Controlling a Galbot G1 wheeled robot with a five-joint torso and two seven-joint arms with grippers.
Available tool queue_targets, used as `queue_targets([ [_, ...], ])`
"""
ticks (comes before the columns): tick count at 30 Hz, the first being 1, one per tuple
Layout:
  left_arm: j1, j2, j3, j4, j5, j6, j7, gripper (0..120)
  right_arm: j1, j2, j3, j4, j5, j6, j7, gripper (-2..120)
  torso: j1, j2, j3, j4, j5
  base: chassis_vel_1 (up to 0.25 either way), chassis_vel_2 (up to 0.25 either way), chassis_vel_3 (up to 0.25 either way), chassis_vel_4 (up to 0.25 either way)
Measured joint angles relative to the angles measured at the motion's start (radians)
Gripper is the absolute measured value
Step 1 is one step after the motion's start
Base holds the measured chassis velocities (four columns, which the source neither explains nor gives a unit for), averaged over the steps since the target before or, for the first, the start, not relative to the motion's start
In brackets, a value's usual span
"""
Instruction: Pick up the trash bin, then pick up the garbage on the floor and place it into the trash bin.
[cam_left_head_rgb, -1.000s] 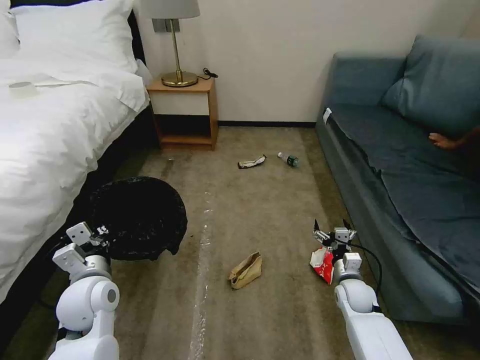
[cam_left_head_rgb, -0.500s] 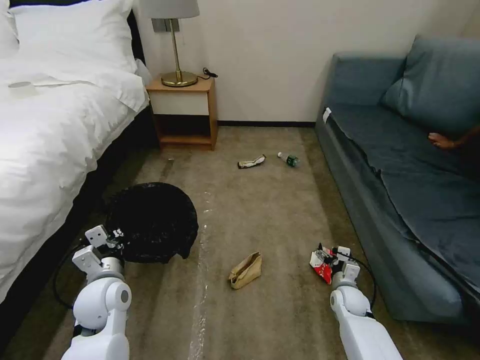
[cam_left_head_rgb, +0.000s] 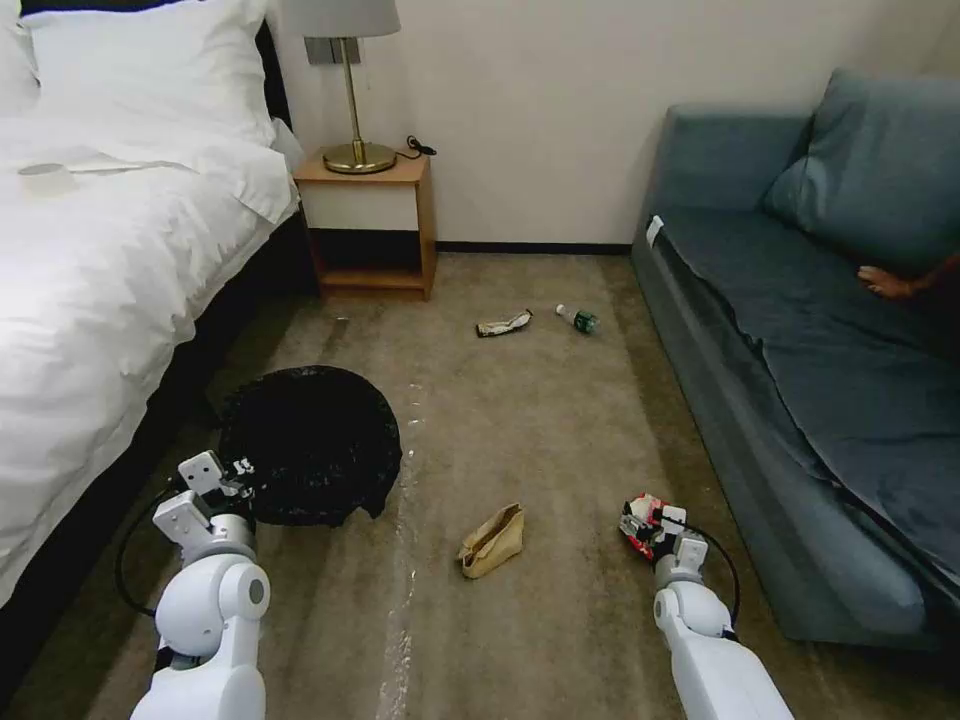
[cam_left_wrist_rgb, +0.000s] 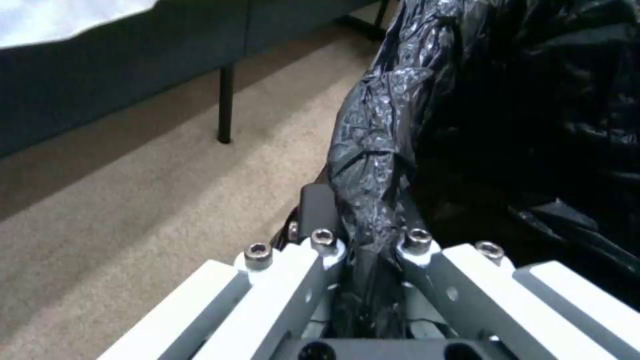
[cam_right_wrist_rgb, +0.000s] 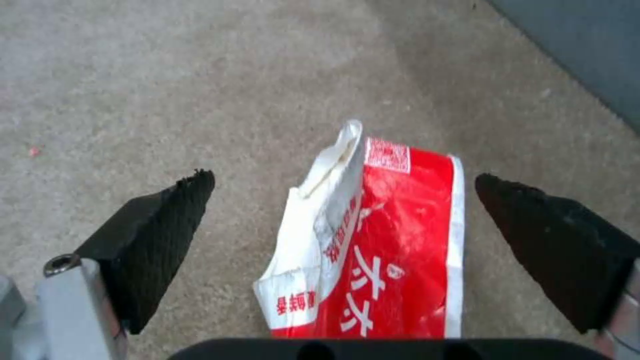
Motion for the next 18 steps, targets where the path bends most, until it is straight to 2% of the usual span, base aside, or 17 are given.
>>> queue_targets([
  [8, -0.006, -0.002, 0.009, 0.011, 0.002, -0.002, -0.001, 3, 0.030, 0.010, 0.001, -0.065, 0.072, -0.005, -0.013, 100, 0.000, 0.000, 0.000, 0.0000, 0.0000, 0.000, 0.000, 0.000, 0.000],
  [18, -0.005, -0.005, 0.013, 0.013, 0.001, -0.005, -0.001, 3, 0.054, 0.012, 0.007, -0.132, 0.058, 0.023, -0.017, 100, 0.000, 0.000, 0.000, 0.0000, 0.0000, 0.000, 0.000, 0.000, 0.000],
])
